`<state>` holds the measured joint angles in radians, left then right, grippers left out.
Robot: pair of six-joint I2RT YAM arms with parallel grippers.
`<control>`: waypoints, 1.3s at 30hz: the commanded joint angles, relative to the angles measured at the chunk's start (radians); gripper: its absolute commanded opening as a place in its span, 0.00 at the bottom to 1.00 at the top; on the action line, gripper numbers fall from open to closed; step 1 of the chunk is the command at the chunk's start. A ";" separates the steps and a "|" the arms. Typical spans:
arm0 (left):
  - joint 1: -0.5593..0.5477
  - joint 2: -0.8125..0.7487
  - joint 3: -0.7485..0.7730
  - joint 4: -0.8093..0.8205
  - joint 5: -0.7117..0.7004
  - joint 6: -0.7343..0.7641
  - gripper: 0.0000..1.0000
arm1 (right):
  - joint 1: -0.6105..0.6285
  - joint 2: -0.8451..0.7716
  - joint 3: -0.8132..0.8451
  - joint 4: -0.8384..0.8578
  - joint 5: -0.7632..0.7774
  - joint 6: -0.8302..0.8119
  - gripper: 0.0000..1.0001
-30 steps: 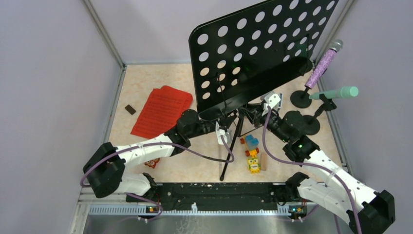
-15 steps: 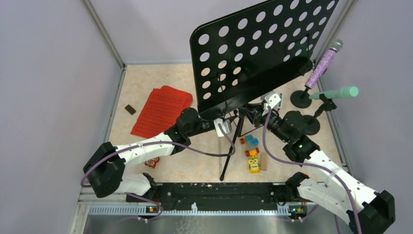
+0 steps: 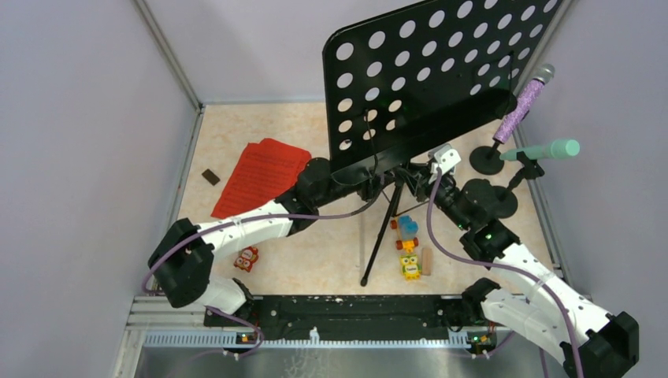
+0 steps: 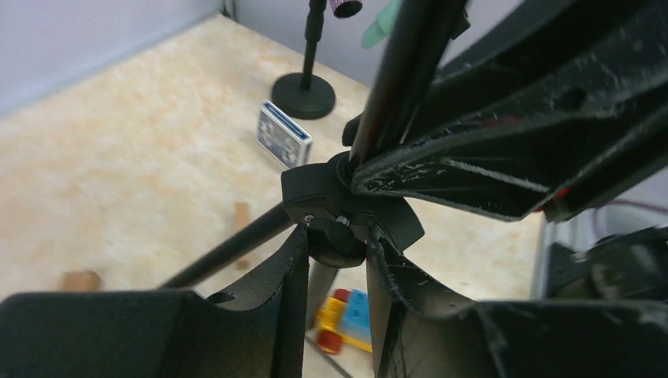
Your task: Pack up the instrument practice props
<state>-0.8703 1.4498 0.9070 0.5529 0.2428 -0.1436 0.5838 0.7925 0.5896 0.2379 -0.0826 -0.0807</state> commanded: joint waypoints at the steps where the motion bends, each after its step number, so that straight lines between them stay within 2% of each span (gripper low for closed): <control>1: 0.023 0.073 0.028 -0.226 0.003 -0.425 0.00 | 0.029 0.013 -0.004 -0.052 -0.134 -0.031 0.00; 3: 0.063 0.082 0.010 -0.215 0.070 -0.578 0.00 | 0.027 0.013 -0.004 -0.052 -0.134 -0.031 0.00; 7: 0.118 0.122 -0.072 -0.059 0.230 -0.886 0.00 | 0.027 0.013 -0.005 -0.052 -0.135 -0.031 0.00; 9: 0.121 0.144 -0.107 -0.021 0.255 -1.029 0.00 | 0.028 0.015 -0.006 -0.052 -0.136 -0.031 0.00; 14: 0.120 0.164 -0.268 0.208 0.248 -1.349 0.00 | 0.028 0.012 -0.006 -0.058 -0.135 -0.036 0.00; 17: 0.122 0.163 -0.291 0.258 0.240 -1.418 0.00 | 0.028 0.013 -0.008 -0.054 -0.136 -0.034 0.00; 18: 0.122 0.160 -0.276 0.247 0.243 -1.406 0.05 | 0.028 0.013 -0.008 -0.053 -0.137 -0.033 0.00; 19: 0.121 0.154 -0.261 0.225 0.243 -1.379 0.16 | 0.029 0.014 -0.008 -0.051 -0.138 -0.033 0.00; 20: 0.121 0.150 -0.242 0.205 0.242 -1.360 0.21 | 0.029 0.014 -0.007 -0.051 -0.140 -0.031 0.00; 23: 0.124 0.114 -0.204 0.163 0.222 -1.263 0.55 | 0.028 0.013 -0.008 -0.054 -0.140 -0.031 0.00; 25: 0.134 0.095 -0.170 0.148 0.233 -1.186 0.71 | 0.030 0.010 -0.008 -0.054 -0.138 -0.032 0.00; 29: 0.144 0.013 -0.118 0.043 0.199 -1.013 0.84 | 0.029 0.011 -0.011 -0.051 -0.140 -0.030 0.00; 35: 0.142 -0.208 -0.162 -0.102 -0.009 -0.716 0.98 | 0.028 0.010 -0.014 -0.044 -0.143 -0.027 0.00; 39: 0.142 -0.324 -0.223 -0.076 -0.086 -0.495 0.99 | 0.029 0.010 -0.016 -0.040 -0.146 -0.025 0.00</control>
<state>-0.7273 1.2350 0.7345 0.4770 0.2733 -0.9329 0.5964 0.7940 0.5896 0.2424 -0.1642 -0.0826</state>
